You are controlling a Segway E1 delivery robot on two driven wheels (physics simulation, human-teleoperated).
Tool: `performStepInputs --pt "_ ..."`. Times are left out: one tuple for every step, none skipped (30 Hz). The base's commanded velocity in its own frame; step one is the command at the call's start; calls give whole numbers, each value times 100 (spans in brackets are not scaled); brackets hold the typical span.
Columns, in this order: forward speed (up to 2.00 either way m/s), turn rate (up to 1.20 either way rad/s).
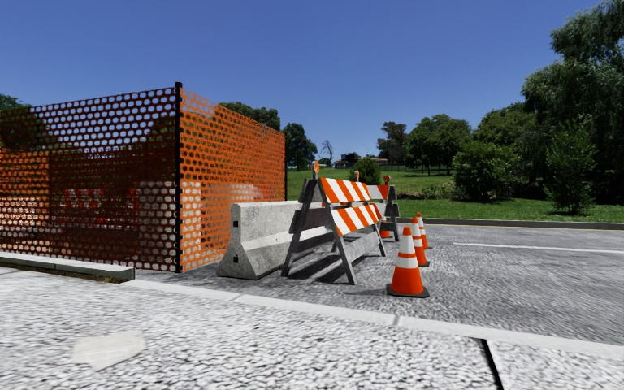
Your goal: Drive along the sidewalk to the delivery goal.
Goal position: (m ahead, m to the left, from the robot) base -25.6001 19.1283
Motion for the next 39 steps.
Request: performStepInputs --pt "0 0" --pt "0 0" --pt "0 0" --pt "0 0" --pt "0 0" --pt "0 0" --pt "0 0" --pt "0 0" --pt "0 0" --pt "0 0" --pt "0 0" --pt "0 0" --pt "0 0" --pt "0 0" --pt "0 0" --pt "0 0" --pt "0 0" --pt "0 0" --pt "0 0" --pt "0 0" --pt "0 0" --pt "0 0" --pt "0 0" --pt "0 0" --pt "0 0" --pt "0 0" --pt "0 0" --pt "0 0" --pt "0 0" --pt "0 0" --pt "0 3" --pt "0 3" --pt "0 29" --pt "0 50" --pt "0 66" --pt "0 80" --pt "0 80" --pt "0 98" --pt "0 120"
